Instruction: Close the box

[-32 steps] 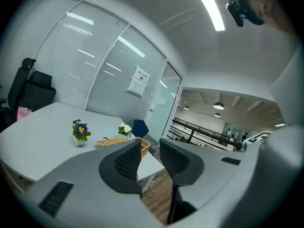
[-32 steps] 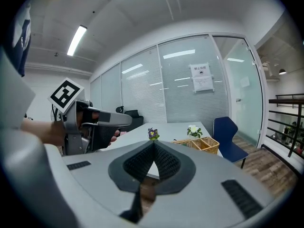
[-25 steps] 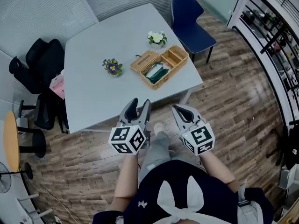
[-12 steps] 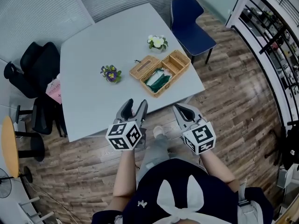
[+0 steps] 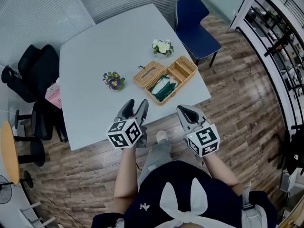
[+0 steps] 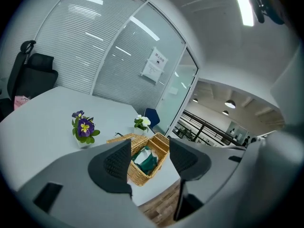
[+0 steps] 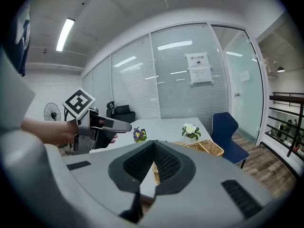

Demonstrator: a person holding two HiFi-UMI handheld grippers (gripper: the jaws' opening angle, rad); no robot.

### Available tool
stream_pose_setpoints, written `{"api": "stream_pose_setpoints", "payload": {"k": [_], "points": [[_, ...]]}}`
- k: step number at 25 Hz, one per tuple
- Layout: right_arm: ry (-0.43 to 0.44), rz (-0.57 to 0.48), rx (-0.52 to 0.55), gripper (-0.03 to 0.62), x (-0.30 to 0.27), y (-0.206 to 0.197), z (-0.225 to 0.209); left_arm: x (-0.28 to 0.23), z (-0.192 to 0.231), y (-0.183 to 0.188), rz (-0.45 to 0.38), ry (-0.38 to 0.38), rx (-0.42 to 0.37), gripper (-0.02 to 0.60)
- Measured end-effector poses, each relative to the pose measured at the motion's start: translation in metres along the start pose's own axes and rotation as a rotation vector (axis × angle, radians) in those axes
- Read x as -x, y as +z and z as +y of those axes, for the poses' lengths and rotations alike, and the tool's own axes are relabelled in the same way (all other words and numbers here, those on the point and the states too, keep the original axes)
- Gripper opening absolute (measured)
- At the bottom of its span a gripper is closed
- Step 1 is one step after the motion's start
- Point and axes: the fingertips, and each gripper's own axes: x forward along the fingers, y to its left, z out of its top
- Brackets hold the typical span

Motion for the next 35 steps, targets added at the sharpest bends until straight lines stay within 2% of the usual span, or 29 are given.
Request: {"api": "stream_pose_setpoints", "payload": {"k": [7,16,26,28,31,35], "points": [[-0.013,0.016,0.005,0.005,-0.025,0.002,-0.013,-0.026,0.025,0.009,0.025,0.008,0.022,0.243],[-0.023,0.02,0.002,0.005,-0.061,0.012,-0.029,-0.066,0.062,0.005,0.102,0.026,0.043,0.242],[-0.042,0.033,-0.005,0.005,-0.093,0.014,-0.044,-0.112,0.104,-0.01,0.183,0.024,0.131,0.242],[-0.045,0.034,-0.005,0.005,-0.098,0.013,-0.047,-0.121,0.111,-0.014,0.199,0.014,0.161,0.242],[-0.048,0.03,-0.007,0.005,-0.102,0.014,-0.05,-0.134,0.119,-0.019,0.194,-0.014,0.255,0.242],[-0.051,0.04,-0.006,0.005,-0.105,0.013,-0.052,-0.144,0.131,-0.025,0.2,-0.012,0.348,0.242]]}}
